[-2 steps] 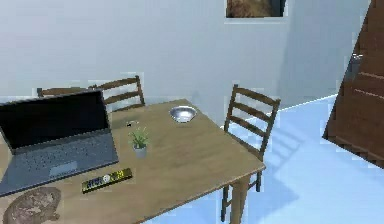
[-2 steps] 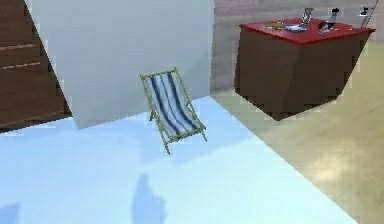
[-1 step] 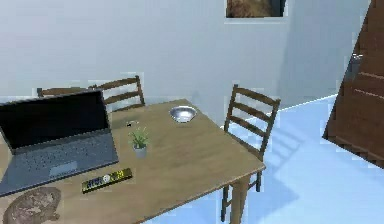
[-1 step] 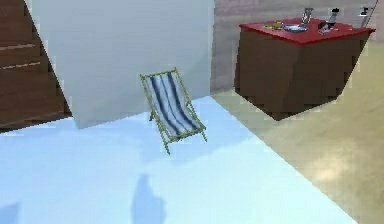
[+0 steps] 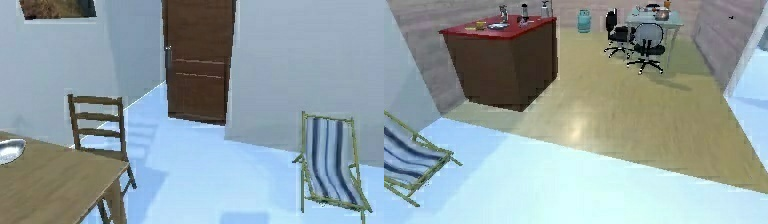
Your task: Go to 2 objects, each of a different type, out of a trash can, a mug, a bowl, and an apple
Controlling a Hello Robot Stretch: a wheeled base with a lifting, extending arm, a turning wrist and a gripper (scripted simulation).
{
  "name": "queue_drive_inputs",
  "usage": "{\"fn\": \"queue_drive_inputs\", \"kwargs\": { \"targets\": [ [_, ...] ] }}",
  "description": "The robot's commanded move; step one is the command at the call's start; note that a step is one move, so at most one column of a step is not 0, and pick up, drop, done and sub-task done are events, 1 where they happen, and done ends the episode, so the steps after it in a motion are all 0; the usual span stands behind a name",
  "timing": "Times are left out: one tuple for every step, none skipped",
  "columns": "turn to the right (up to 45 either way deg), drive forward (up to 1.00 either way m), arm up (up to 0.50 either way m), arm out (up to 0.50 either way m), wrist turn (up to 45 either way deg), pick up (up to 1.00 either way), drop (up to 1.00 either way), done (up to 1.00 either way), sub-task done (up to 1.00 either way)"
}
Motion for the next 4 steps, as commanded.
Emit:
{"fn": "queue_drive_inputs", "kwargs": {
  "targets": [
    [45.0, 0.00, 0.00, 0.00, 0.0, 0.00, 0.00, 0.00, 0.00],
    [45.0, 0.00, 0.00, 0.00, 0.0, 0.00, 0.00, 0.00, 0.00],
    [0.0, 1.00, 0.00, 0.00, 0.0, 0.00, 0.00, 0.00, 0.00],
    [0.0, 1.00, 0.00, 0.00, 0.0, 0.00, 0.00, 0.00, 0.00]
  ]
}}
